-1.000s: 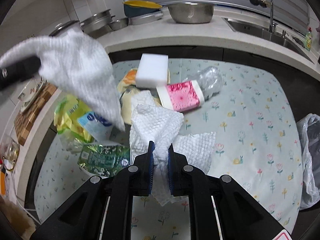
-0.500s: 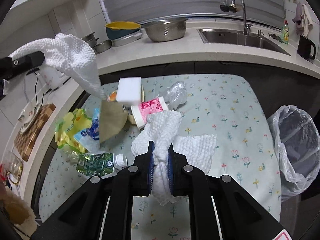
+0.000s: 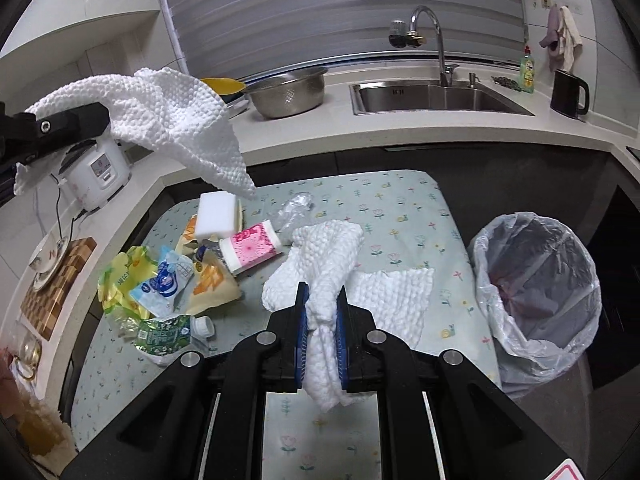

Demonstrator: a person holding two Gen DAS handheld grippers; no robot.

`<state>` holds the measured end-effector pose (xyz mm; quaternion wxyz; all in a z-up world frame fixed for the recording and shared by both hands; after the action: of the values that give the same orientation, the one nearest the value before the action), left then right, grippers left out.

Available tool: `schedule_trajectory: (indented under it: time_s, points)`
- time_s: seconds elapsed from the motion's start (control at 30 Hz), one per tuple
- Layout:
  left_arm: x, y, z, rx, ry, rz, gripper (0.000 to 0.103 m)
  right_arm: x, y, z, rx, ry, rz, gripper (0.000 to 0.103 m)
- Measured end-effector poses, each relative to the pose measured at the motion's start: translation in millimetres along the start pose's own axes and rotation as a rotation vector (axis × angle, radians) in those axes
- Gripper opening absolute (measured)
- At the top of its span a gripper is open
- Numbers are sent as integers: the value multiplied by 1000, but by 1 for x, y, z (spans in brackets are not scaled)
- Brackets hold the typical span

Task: Collect trash
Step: 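Carry both white paper towels over the trash bin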

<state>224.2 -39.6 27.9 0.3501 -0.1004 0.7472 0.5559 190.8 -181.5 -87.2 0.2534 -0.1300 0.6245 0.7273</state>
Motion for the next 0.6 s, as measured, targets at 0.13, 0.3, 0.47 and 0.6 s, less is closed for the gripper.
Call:
schedule_trajectory:
  time_s: [0.13,0.3,0.47,0.6]
  points:
    - [6,-27,-38,27,-43,46,8,4,14,-44,47,-54,-15,11]
    - [9,-56,-86,61,-102,83,8,9,25,-96,102,-124,-24,11]
    - [8,-85,-131,87,-160,115,8,12,32,-143,151,-191,-33,11]
    - [10,-111,-168,116,-215,141,8,14,33,-180,186,-244,-31,11]
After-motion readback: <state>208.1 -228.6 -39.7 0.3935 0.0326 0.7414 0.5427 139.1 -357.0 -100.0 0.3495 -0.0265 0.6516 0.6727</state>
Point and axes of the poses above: each gripper's, at about its wrist camera, not at the fingertips, and y roughly against the way its jaws point, z to its left, x to its underside, the point moved 9 cm from there along -y, roughly the way its jaws point, and after that the axes turned 15 degrees about z, right-handed, at the moved point
